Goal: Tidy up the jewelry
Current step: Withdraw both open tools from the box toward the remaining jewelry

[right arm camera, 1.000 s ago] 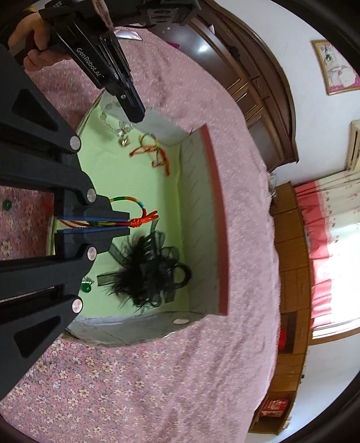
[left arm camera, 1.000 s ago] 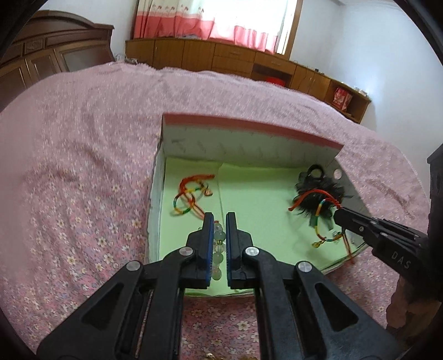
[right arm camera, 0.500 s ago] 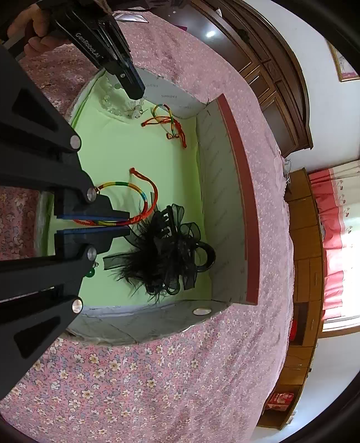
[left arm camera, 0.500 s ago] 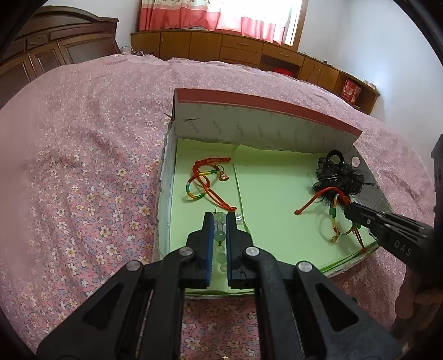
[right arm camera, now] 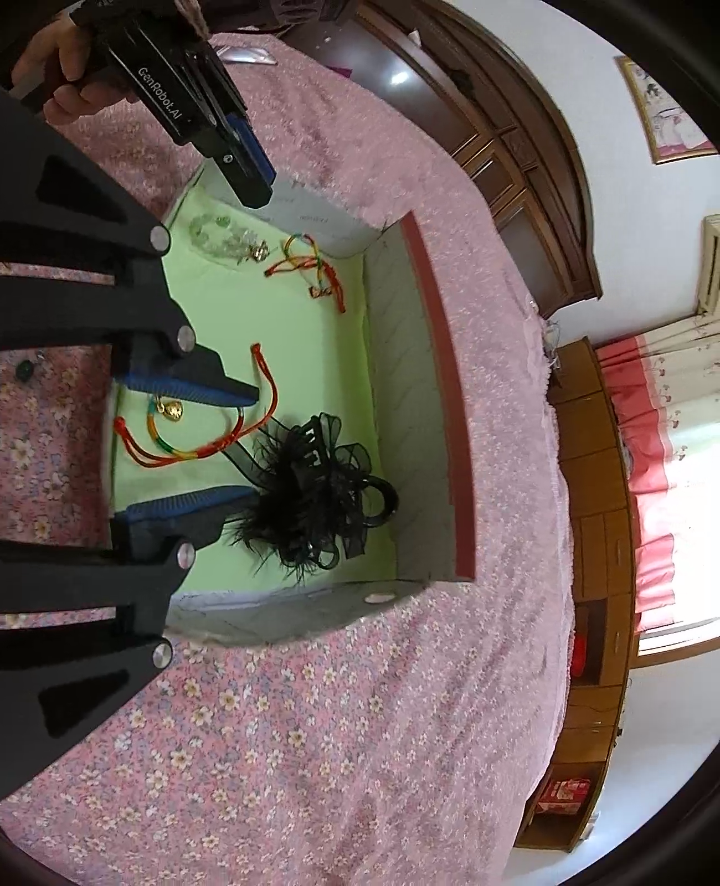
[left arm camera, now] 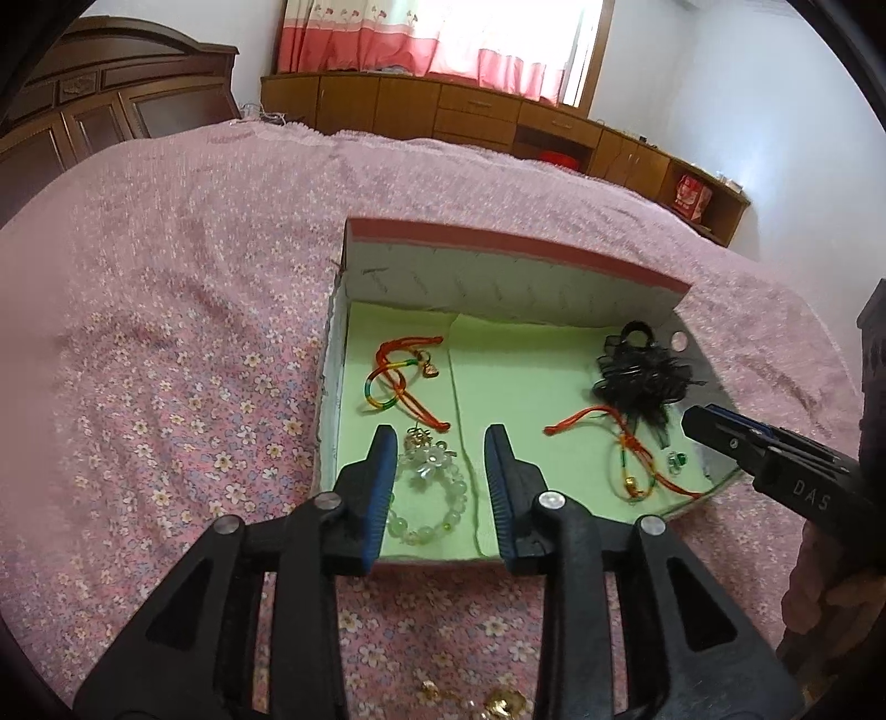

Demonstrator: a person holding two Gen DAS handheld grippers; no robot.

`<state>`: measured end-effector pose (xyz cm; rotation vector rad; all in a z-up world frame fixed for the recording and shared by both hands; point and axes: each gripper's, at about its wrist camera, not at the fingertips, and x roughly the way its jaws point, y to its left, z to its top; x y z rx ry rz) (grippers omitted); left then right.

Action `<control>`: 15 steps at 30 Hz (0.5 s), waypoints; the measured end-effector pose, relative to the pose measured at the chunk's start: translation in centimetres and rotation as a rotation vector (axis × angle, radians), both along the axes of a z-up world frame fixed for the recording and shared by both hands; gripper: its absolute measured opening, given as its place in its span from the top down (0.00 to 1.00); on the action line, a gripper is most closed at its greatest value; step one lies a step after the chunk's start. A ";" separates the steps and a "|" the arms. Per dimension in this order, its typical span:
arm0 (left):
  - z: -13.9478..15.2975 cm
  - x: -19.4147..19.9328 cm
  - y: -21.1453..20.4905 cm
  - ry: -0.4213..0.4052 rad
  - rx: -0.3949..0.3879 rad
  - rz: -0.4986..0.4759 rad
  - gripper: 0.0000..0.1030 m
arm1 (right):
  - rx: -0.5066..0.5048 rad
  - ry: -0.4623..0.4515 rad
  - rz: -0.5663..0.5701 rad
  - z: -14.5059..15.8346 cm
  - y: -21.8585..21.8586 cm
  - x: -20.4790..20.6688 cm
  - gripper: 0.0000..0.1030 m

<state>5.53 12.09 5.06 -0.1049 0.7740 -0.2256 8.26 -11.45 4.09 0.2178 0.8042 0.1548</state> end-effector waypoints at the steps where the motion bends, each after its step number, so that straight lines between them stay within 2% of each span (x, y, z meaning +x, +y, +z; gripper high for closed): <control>1: 0.4 -0.1 -0.1 -0.005 -0.002 0.000 0.76 | 0.000 -0.008 0.000 0.3 0.0 -0.3 0.69; 15: 2.5 -3.4 0.5 -0.027 0.007 -0.011 0.75 | 0.035 -0.075 0.003 3.4 -0.4 -5.5 0.68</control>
